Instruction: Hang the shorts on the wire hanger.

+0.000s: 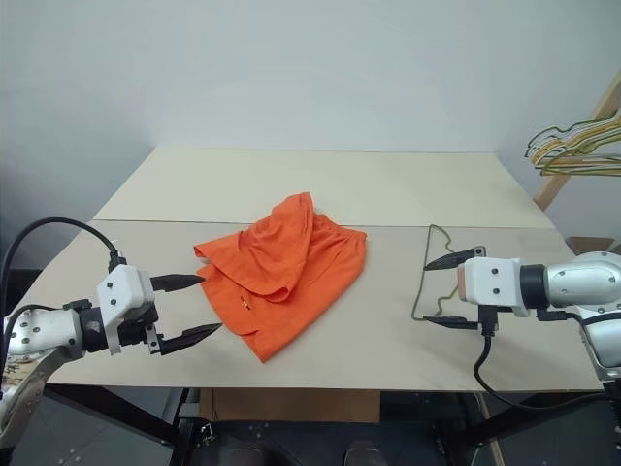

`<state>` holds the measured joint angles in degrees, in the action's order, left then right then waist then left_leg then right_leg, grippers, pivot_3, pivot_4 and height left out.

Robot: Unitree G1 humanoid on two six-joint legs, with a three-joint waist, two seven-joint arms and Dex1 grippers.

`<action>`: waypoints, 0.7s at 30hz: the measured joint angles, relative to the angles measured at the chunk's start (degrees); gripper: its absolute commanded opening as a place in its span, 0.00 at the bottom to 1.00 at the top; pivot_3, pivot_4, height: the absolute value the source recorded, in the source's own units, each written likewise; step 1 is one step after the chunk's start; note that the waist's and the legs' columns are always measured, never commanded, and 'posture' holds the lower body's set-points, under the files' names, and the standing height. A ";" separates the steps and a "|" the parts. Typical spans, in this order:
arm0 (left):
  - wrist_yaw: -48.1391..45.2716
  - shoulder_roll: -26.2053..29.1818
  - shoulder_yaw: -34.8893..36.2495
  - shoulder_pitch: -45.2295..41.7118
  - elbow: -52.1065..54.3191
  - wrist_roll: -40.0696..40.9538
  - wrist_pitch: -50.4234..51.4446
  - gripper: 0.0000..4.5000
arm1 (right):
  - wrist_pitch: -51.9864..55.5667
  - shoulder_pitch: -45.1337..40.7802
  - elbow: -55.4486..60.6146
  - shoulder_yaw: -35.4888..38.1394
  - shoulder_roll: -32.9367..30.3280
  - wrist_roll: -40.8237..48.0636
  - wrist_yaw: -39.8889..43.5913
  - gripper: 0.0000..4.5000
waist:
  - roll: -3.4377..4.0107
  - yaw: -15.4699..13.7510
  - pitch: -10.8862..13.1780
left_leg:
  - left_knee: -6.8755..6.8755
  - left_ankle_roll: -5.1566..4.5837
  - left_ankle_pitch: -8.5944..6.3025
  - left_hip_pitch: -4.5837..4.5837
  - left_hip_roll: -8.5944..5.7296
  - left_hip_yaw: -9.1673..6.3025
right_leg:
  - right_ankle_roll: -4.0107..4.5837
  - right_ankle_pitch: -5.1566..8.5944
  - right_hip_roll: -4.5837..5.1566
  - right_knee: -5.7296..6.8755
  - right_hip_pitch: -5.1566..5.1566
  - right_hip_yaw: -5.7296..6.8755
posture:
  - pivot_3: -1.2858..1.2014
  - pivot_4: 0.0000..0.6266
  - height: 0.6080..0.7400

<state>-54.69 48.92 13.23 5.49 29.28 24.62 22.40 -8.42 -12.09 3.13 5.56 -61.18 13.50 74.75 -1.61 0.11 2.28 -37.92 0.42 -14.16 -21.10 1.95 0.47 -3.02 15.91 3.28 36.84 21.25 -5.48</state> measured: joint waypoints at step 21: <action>5.29 -1.57 -3.52 -1.73 1.06 -0.43 6.14 1.00 | 7.33 -0.75 2.38 -2.54 0.12 -4.16 -4.68 0.99 | 0.02 -0.65 0.01 | 0.00 0.00 0.00 -0.01 -0.02 0.01 | -0.01 0.00 0.01 0.01 0.02 -0.01 | 0.53 0.00 1.00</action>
<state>-49.40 47.35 9.71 3.76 30.34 24.19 28.54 -1.09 -12.83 5.51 3.02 -61.06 9.34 70.07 -1.59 -0.55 2.30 -37.92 0.42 -14.16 -21.11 1.93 0.48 -3.03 15.90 3.29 36.85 21.26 -5.49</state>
